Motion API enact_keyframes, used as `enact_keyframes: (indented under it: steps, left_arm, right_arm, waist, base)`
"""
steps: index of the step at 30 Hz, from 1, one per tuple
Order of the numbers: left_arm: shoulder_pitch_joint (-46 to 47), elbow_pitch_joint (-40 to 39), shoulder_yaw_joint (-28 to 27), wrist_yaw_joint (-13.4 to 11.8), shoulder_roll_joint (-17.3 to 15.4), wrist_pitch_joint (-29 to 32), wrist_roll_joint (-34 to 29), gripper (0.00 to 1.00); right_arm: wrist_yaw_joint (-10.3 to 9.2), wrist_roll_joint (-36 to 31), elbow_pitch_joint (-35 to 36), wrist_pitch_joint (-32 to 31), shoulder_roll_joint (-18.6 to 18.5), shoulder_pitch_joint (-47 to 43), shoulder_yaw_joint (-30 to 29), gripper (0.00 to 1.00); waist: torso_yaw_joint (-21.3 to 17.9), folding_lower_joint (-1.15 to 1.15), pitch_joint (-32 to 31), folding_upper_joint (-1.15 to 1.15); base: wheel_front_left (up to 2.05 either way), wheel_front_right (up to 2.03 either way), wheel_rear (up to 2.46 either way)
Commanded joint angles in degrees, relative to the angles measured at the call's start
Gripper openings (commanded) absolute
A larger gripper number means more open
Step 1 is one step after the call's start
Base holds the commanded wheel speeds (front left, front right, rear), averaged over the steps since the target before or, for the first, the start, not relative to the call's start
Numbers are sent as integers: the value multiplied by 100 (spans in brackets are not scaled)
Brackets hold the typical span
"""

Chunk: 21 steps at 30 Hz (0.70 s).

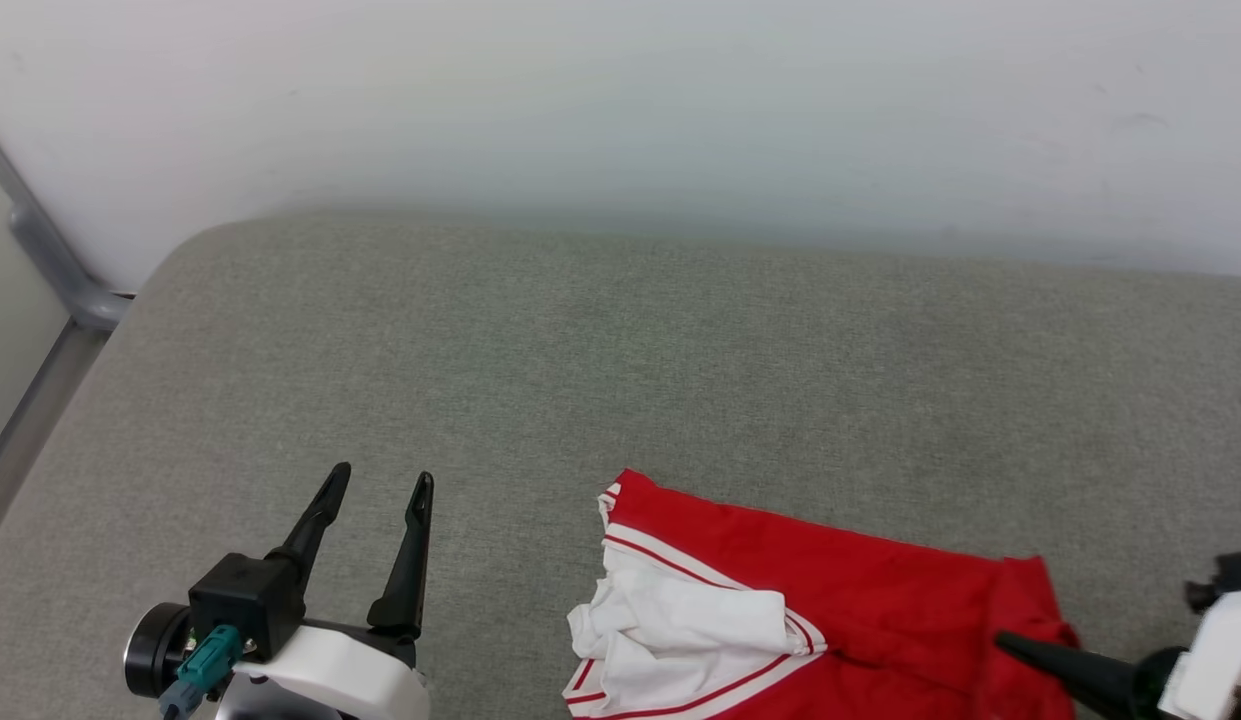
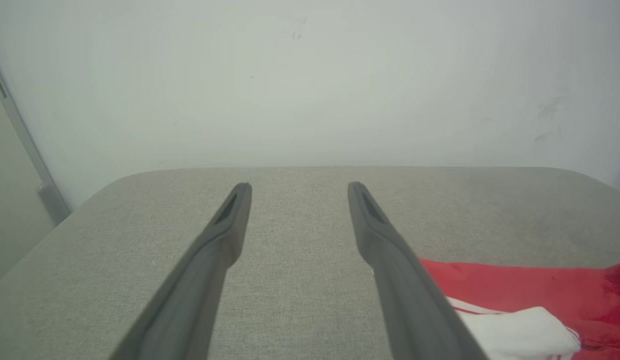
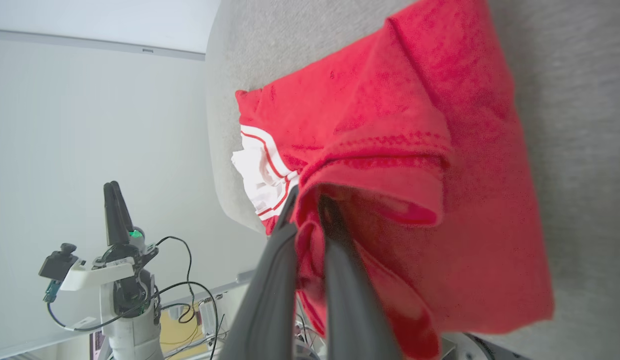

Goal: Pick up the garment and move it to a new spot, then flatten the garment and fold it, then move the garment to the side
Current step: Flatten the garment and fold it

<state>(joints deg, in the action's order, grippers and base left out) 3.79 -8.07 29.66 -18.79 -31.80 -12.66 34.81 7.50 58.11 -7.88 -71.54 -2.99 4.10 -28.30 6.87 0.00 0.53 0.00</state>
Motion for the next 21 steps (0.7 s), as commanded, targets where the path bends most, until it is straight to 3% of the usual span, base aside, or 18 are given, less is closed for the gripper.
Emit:
enact_keyframes:
  steps: [1, 10, 16, 20, 21]
  left_arm:
    - [34, 6, 17, 12, 6, 26, 13, 100]
    - [194, 20, 48, 67, 44, 31, 8, 100]
    - [452, 112, 67, 192, 140, -26, -17, 100]
    - [551, 199, 57, 249, 224, -76, -13, 100]
    - [585, 230, 55, 263, 261, -86, -16, 100]
  right_arm:
    - [-3, 295, -124, 111, 13, 47, 195, 0]
    - [-3, 1910, -709, 1217, 15, 399, 2197, 0]
    - [-3, 2053, -974, 2006, 15, 873, 3300, 0]
    - [-2, 1954, -1151, 2322, 12, 1084, 3621, 0]
    - [-2, 1909, -1194, 2391, 14, 1136, 3724, 26]
  waist:
    - [41, 0, 3, 0]
    - [280, 0, 272, 0]
    - [472, 0, 641, 0]
    - [536, 0, 792, 0]
    - [551, 0, 834, 0]
  base:
    - [0, 0, 0]
    - [0, 0, 0]
    - [0, 0, 0]
    - [0, 0, 0]
    - [0, 0, 0]
